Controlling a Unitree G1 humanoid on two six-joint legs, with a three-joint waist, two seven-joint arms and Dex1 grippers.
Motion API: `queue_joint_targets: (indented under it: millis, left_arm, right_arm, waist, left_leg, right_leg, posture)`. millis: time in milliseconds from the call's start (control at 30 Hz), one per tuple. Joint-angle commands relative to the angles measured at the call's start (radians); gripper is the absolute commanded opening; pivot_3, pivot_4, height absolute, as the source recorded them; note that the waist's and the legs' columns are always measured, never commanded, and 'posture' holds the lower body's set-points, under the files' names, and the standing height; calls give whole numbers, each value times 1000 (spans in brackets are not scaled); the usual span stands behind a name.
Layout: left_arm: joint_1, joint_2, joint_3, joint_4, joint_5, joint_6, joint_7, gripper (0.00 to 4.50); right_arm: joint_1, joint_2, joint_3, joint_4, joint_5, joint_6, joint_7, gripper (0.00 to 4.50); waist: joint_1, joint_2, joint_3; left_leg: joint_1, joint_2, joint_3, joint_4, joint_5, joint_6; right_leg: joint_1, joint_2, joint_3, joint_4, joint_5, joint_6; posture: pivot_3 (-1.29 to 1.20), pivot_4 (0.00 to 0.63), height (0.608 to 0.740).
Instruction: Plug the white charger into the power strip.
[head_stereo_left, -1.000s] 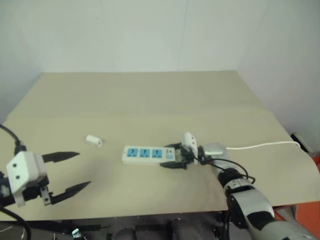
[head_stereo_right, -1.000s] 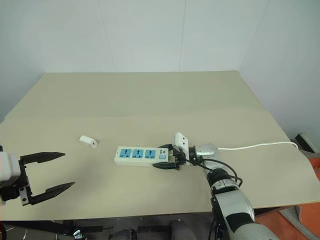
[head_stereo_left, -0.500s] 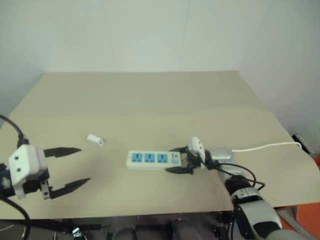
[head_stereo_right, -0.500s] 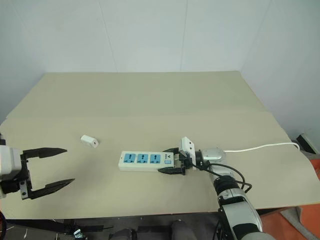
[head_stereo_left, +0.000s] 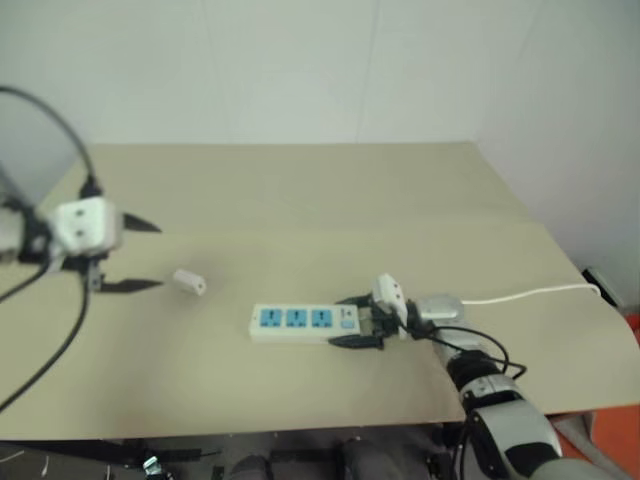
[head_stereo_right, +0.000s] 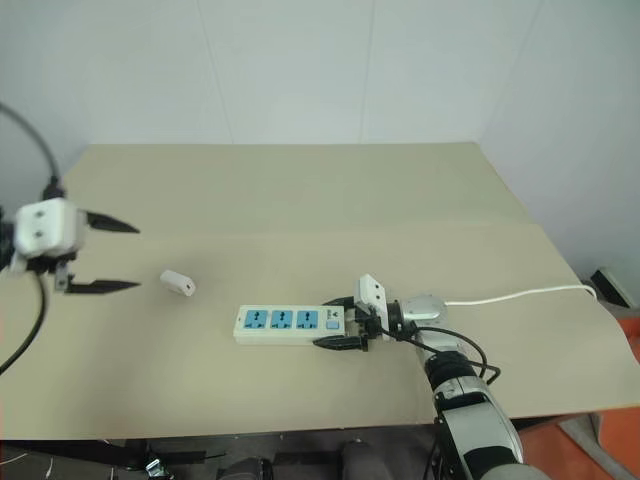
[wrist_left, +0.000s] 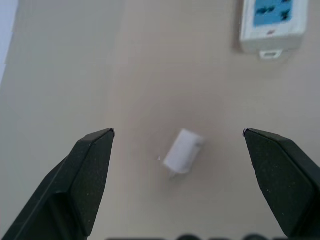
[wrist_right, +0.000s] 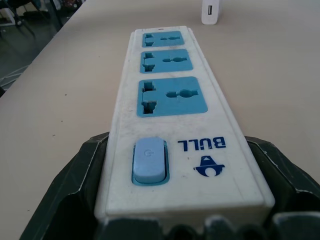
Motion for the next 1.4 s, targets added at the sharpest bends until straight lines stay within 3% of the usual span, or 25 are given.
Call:
queue_joint_targets:
  millis: [33,233,533,867,1000,1400]
  left_arm:
    - [-254,-49,-173,257,172,-176,-63,4500]
    - [-554,-194,-395,583,290,-308,-64,4500]
    - [-609,-318,-587,754,482,-437,-64,4500]
    - [-567,-394,-604,770,615,-457,36,4500]
    - [-558,-403,-641,773,704,-462,149,4500]
    - [-507,-449,-629,787,730,-458,218,4500]
  right_arm:
    - [2,15,7,3,5,-7,-9,3423]
    - [13,18,18,-3,3,-6,-13,3423]
    - [1,18,24,0,0,-2,-11,3423]
    - [11,17,23,-17,4,7,-18,3423]
    - [17,21,23,-27,6,11,-26,3423]
    - [33,25,24,-45,8,15,-41,3423]
  waist:
    - [1,0,0]
    - [-1,0,0]
    - [-2,-1,0]
    - [-2,-1,0]
    - [-2,-1,0]
    - [-2,-1,0]
  left_leg:
    - [-1,0,0,0,0,0]
    - [-1,0,-1,2,0,0]
    - [-2,0,-1,2,0,0]
    - [-2,0,-1,2,0,0]
    - [-2,0,-2,2,0,0]
    - [-2,0,-2,2,0,0]
  right_leg:
    - [0,0,0,0,0,0]
    - [0,0,0,1,0,1]
    - [-1,1,0,1,0,1]
    - [-1,1,1,2,0,1]
    - [-1,1,0,2,0,1]
    - [-1,1,0,2,0,1]
  posture:
    - [0,150,740]
    - [0,150,740]
    - [0,150,740]
    - [0,150,740]
    - [0,150,740]
    - [0,150,740]
